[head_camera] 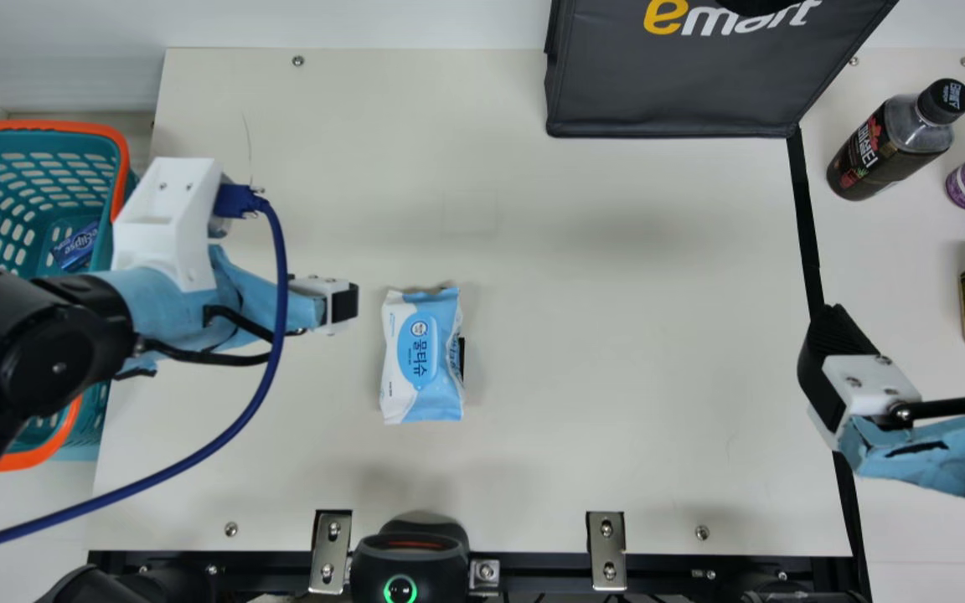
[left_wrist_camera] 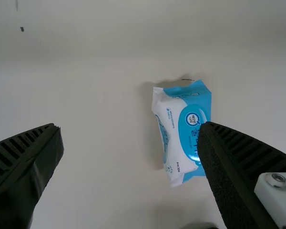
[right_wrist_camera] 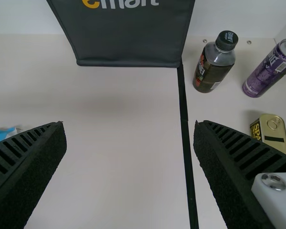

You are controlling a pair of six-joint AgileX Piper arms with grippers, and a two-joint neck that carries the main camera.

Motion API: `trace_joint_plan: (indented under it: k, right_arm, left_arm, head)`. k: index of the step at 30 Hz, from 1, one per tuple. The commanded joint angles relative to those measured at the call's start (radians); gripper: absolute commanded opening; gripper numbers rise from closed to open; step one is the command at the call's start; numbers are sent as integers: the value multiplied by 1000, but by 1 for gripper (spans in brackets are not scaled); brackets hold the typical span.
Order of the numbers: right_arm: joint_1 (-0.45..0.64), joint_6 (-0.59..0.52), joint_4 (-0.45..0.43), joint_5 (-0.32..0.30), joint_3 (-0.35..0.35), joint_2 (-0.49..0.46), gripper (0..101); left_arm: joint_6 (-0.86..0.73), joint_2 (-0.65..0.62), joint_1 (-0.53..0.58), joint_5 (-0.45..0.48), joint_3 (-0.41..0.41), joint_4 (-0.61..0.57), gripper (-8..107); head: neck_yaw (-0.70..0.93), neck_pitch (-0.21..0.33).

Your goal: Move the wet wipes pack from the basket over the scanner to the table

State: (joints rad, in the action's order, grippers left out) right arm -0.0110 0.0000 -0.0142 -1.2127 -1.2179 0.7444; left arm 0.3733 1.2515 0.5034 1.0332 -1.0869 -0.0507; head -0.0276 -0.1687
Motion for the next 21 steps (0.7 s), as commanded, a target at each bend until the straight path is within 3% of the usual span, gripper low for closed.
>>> trace_joint_plan:
  k: [1,15,16,21]
  right_arm:
    - [0,0,0,0,0,0,95]
    - [0,0,0,0,0,0,95]
    - [0,0,0,0,0,0,95]
    - [0,0,0,0,0,0,95]
  left_arm:
    - [25,4,21,-4,0,7,90]
    - [323,75,246,-6,0,167,-4]
    - [353,88,264,2,-8,184,-8]
    - [499,164,352,60,-73,256,-8]
  head:
    - [0,30]
    - [0,30]
    - [0,30]
    - [0,30]
